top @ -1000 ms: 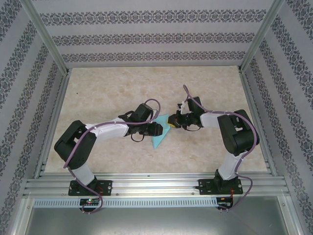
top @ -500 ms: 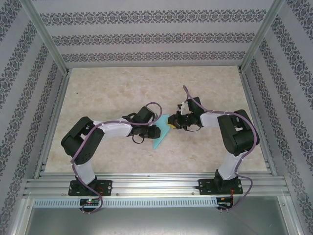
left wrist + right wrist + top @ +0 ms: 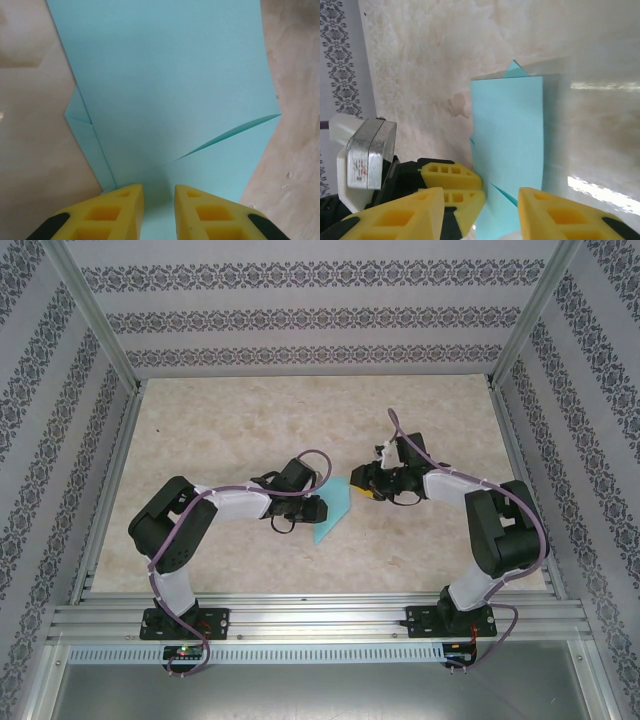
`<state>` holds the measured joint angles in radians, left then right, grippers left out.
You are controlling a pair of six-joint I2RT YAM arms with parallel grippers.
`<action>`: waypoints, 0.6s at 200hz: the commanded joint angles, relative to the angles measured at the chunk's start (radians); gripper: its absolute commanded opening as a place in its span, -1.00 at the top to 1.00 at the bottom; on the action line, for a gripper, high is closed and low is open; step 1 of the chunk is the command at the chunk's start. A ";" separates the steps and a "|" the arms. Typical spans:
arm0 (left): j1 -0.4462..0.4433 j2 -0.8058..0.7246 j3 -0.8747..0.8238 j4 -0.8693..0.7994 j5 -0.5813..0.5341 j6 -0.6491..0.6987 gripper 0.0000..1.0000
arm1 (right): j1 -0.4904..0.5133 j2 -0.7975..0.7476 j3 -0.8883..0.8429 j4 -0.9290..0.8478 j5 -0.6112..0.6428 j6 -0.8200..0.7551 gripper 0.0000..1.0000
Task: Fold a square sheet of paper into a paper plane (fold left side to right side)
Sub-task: Fold the wing for the fifth time at the center of the table.
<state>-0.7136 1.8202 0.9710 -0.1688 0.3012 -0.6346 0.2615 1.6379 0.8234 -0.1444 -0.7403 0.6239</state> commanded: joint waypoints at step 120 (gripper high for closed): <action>0.014 0.013 -0.028 0.015 -0.033 -0.012 0.63 | 0.067 0.062 -0.063 -0.015 0.048 0.010 0.65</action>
<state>-0.7090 1.8217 0.9634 -0.1558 0.2974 -0.6376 0.3256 1.7069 0.7589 -0.1875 -0.7074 0.6186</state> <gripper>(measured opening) 0.188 0.157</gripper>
